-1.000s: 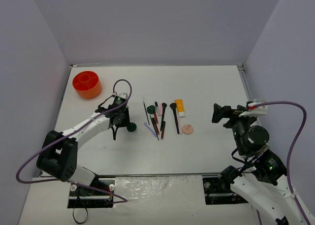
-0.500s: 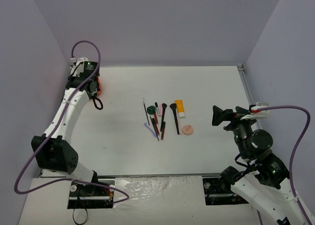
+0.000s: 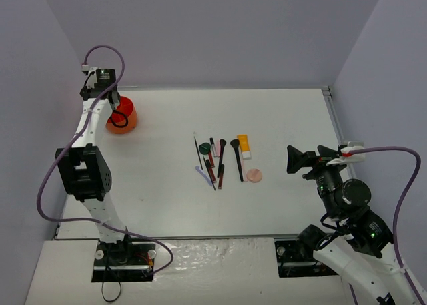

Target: Organize the makeup

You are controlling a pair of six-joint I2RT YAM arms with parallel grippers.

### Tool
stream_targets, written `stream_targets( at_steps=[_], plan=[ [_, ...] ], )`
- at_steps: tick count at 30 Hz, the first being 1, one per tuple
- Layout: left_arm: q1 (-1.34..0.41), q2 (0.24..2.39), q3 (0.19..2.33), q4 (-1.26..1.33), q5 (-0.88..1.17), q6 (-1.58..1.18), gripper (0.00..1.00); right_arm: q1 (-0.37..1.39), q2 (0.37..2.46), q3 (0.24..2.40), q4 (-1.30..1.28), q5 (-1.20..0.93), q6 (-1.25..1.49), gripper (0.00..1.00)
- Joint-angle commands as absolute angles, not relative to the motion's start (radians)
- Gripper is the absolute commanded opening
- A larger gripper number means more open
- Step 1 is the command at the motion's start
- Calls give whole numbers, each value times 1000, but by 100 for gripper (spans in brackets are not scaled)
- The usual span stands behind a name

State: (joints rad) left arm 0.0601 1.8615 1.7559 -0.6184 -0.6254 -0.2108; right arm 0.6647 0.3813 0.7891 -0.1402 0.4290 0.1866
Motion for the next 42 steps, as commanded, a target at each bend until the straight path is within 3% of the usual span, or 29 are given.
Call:
stream_targets(
  at_steps=[1, 18, 42],
  plan=[
    [82, 1897, 1841, -388, -698, -38, 0, 676, 398, 787, -74, 430, 190, 100],
    [91, 2141, 2010, -203, -699, 150, 0, 677, 431, 780, -74, 447, 173, 100],
    [91, 2209, 1999, -196, -609, 169, 1, 677, 416, 776, -74, 460, 170, 100]
  ],
)
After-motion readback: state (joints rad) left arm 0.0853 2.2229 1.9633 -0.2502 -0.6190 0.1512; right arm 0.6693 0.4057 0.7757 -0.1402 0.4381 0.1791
